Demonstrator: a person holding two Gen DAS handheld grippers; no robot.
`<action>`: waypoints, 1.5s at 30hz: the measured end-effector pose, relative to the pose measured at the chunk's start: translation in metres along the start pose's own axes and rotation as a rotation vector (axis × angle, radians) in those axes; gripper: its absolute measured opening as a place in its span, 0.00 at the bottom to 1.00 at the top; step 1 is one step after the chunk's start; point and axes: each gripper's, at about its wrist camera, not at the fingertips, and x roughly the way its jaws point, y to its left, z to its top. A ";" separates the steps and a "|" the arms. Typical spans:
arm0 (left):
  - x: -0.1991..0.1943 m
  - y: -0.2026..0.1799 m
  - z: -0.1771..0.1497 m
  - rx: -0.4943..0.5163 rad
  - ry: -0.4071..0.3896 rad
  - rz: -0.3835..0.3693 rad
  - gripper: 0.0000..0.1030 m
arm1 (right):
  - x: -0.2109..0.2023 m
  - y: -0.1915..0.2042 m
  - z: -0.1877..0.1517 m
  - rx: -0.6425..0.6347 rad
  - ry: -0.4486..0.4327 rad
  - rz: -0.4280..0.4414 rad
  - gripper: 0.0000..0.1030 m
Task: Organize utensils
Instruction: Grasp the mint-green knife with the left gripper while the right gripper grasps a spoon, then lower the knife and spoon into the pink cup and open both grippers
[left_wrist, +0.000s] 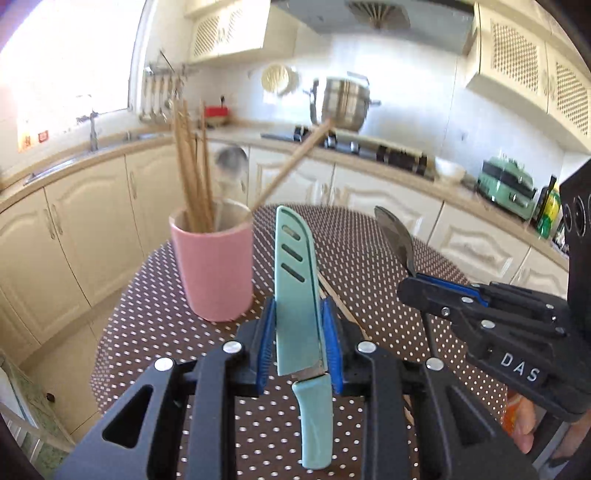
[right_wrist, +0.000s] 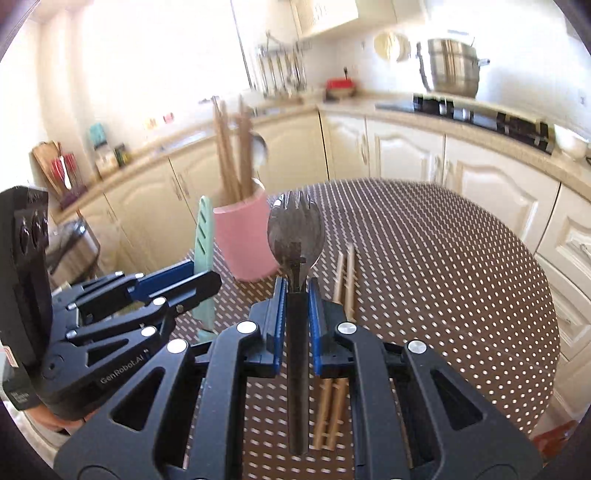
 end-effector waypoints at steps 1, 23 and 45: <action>-0.002 0.004 0.000 0.002 -0.010 0.002 0.24 | -0.002 0.004 0.001 0.000 -0.024 0.006 0.11; -0.046 0.089 0.090 -0.058 -0.300 0.050 0.24 | 0.024 0.102 0.079 -0.073 -0.385 0.118 0.12; 0.038 0.122 0.124 -0.175 -0.352 0.019 0.24 | 0.088 0.072 0.103 -0.012 -0.504 0.065 0.12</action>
